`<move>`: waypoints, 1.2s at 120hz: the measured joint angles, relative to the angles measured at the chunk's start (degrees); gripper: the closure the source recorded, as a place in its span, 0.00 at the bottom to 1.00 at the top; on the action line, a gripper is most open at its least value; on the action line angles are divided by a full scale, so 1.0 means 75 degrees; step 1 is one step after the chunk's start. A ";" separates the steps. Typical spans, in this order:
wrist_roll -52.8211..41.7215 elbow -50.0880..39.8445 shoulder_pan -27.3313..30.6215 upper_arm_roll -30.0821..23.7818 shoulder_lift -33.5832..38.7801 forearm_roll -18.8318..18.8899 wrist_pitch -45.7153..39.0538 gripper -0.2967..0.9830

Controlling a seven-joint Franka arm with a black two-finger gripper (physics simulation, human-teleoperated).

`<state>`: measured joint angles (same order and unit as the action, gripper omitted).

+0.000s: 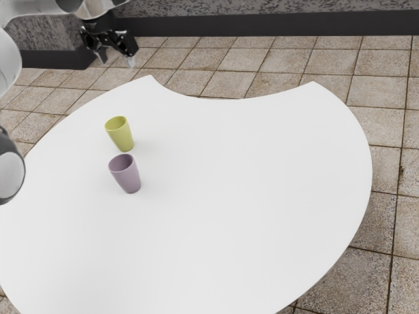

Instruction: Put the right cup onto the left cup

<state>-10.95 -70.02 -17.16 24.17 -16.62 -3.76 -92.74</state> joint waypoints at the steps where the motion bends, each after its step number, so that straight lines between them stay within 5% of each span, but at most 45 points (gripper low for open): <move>1: -0.0011 -0.0021 -0.0049 0.0003 0.0028 0.0002 0.0017 0.24; 39: -0.0006 -0.1784 -0.0387 0.0006 0.1089 0.0303 0.0030 0.24; 78: 0.1902 -0.4995 -0.0519 -0.0254 0.1770 0.0242 -0.1907 0.24; 144: 0.3822 -0.6159 0.0059 -0.0267 0.1050 -0.0036 -0.3965 0.24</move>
<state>17.71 -116.21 -16.72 22.17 -8.75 -4.03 -122.48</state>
